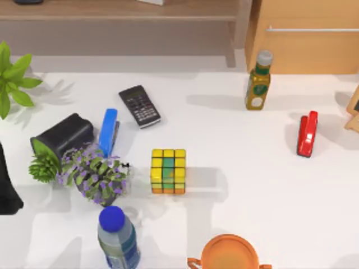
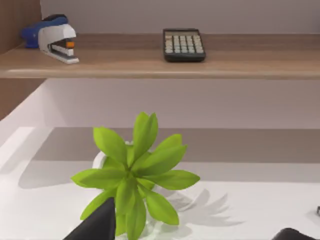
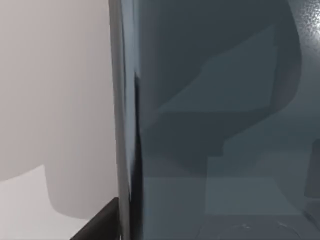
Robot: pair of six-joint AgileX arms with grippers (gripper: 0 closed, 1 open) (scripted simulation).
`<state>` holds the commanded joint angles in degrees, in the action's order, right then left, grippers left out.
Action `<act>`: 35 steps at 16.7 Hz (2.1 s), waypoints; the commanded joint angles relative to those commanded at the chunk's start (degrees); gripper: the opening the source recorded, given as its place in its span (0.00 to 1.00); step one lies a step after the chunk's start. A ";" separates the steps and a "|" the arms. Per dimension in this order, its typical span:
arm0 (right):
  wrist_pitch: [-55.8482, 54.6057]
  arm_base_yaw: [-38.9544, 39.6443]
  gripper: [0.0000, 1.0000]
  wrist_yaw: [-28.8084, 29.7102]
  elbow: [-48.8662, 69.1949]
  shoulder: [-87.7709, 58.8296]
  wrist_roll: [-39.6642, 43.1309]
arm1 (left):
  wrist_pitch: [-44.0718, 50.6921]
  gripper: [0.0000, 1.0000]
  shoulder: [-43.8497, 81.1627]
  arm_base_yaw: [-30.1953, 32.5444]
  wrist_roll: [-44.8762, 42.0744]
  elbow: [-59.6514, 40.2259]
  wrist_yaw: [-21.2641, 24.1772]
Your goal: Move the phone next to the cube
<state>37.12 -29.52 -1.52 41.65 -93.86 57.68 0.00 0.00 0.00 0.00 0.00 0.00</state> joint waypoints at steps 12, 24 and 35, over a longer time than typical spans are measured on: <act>1.65 0.03 0.00 -0.14 0.64 1.41 -0.37 | 0.00 1.00 0.00 0.00 0.00 0.00 0.00; 7.20 0.80 0.00 -0.09 4.31 5.14 -1.39 | 0.00 1.00 0.00 0.00 0.00 0.00 0.00; 14.51 20.32 0.00 -0.15 17.36 1.07 -28.06 | 0.00 1.00 0.00 0.00 0.00 0.00 0.00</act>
<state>51.63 -9.20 -1.68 59.02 -92.80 29.62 0.00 0.00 0.00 0.00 0.00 0.00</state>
